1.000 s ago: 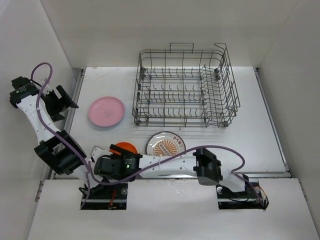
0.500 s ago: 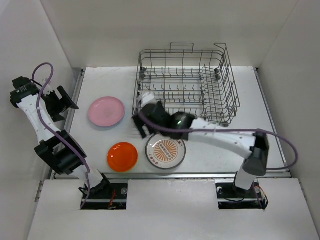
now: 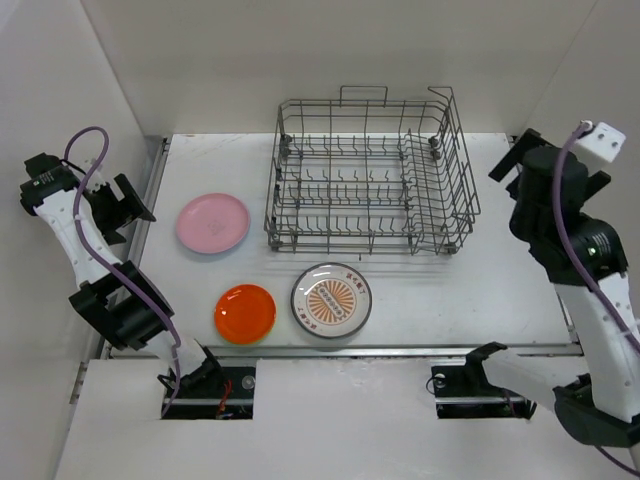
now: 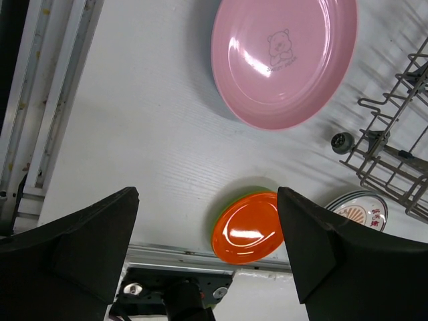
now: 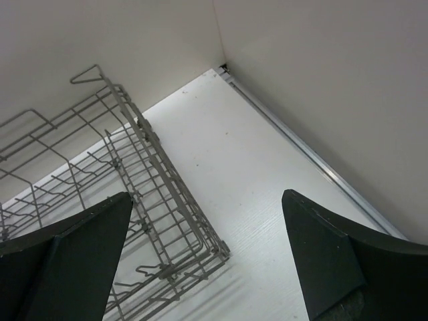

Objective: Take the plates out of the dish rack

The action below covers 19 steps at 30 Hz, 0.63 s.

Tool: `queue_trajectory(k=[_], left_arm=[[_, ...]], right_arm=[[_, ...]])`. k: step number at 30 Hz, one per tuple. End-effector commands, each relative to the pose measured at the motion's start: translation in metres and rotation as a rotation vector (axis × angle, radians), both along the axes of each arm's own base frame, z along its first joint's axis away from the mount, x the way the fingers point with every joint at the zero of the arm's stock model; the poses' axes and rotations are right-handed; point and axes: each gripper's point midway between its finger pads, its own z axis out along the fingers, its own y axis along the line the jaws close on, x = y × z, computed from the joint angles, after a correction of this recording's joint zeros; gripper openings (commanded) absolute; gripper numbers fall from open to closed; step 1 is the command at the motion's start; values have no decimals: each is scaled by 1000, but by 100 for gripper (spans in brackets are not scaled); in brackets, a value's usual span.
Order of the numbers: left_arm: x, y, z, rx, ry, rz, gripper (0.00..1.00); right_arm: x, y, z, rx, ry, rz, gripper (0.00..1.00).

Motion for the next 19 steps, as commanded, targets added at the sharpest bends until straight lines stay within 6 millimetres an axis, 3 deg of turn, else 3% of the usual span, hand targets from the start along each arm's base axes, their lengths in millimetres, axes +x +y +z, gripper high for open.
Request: queue_trajectory(k=[1,12,15,19], left_arm=[[-10,-7,12,24,-19,-9,82],[-2,-14,20,-31,-55,5,88],[-3,-15,17,-37,-48,5,88],[-7,-17,14,-39,-40,-2,89]], right_arm=[[-8,-3,-9,-65,63,39,100],[0,10,-38,-45,112,94,100],[-2,9,-29,-26,57,94,100],[-4,8,-31,-21,42,94,100]])
